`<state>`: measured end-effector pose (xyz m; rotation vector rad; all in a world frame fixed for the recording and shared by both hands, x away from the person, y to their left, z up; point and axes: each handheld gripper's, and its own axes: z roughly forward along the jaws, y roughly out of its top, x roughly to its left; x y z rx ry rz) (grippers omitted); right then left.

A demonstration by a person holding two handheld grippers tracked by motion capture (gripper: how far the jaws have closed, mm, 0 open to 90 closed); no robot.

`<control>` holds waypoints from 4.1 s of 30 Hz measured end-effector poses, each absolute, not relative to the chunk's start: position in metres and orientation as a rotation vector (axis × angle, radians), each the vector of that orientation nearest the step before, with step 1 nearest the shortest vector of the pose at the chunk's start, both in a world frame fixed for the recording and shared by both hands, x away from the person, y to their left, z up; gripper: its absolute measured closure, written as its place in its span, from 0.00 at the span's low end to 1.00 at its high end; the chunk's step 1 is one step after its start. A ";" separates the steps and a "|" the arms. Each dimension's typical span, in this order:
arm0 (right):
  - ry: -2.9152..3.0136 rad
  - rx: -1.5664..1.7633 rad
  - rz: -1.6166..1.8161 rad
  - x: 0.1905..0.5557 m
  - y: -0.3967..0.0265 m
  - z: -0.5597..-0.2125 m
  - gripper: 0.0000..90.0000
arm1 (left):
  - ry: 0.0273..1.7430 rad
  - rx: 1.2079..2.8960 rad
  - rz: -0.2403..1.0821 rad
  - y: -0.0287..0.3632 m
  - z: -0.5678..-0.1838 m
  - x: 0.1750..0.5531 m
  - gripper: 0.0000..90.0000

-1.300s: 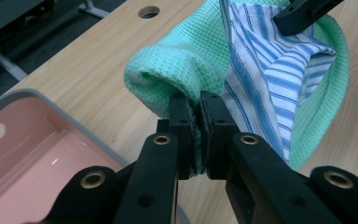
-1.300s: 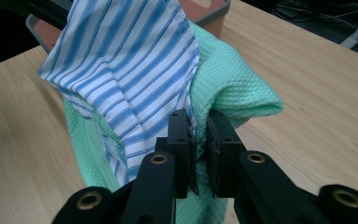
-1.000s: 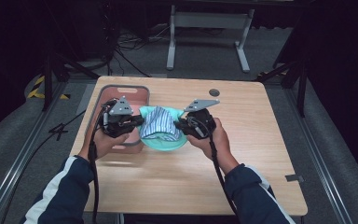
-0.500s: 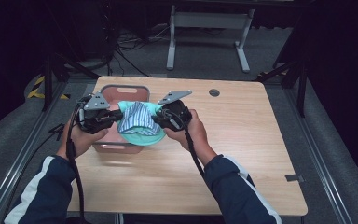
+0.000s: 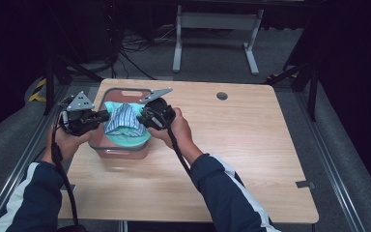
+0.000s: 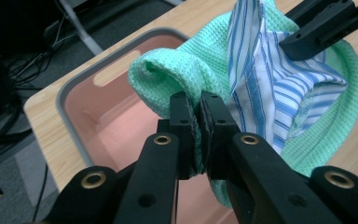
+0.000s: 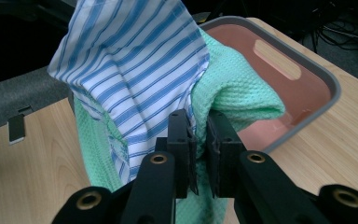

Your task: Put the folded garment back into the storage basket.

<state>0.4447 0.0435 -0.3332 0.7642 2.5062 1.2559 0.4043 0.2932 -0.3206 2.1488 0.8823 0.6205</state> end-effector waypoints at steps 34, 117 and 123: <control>2.592 0.803 1.160 0.475 0.080 -0.376 0.89 | 0.984 2.175 0.602 0.300 -0.366 0.428 0.94; 2.449 0.688 0.864 0.421 -0.065 -0.360 0.32 | 0.730 2.215 0.617 0.202 -0.355 0.355 0.25; 2.440 0.690 0.871 0.411 -0.091 -0.363 0.31 | 0.674 2.237 0.604 0.183 -0.361 0.347 0.24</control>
